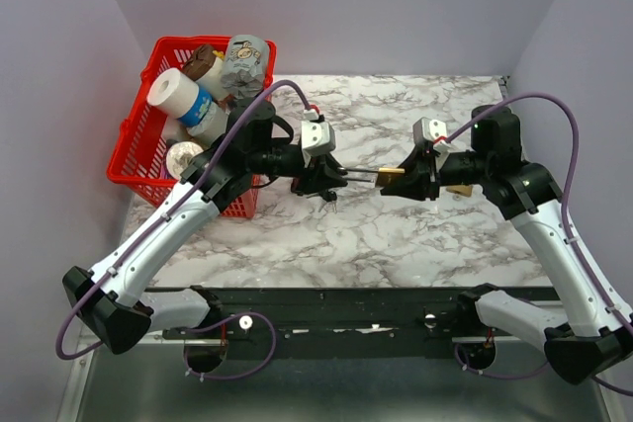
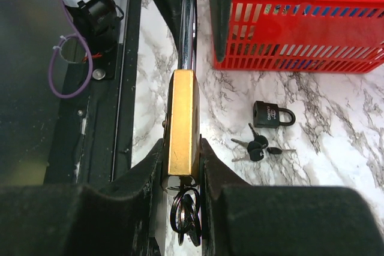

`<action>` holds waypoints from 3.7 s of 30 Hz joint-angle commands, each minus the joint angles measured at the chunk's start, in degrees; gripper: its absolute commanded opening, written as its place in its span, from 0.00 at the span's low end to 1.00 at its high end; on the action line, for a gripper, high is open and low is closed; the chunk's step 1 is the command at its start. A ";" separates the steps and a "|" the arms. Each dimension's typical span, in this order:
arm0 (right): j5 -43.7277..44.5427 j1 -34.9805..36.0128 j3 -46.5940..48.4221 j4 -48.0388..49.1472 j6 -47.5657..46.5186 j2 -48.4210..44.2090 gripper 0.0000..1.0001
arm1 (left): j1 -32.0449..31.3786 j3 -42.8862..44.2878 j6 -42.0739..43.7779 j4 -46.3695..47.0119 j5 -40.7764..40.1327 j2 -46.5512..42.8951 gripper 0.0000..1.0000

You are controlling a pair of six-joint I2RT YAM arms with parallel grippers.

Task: Lock with the key
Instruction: Lock the lock.

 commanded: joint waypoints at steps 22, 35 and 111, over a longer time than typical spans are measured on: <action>-3.72 6.94 1.90 3.79 0.67 1.42 0.01 | -3.49 0.86 -5.67 7.60 0.42 2.18 0.00; -3.81 7.11 4.27 0.52 0.21 3.27 0.01 | -4.45 1.39 0.23 5.13 -4.94 1.74 0.00; 42.24 4.91 -10.85 54.58 32.40 2.04 0.01 | 1.70 -0.89 -75.18 55.40 -19.18 16.51 0.99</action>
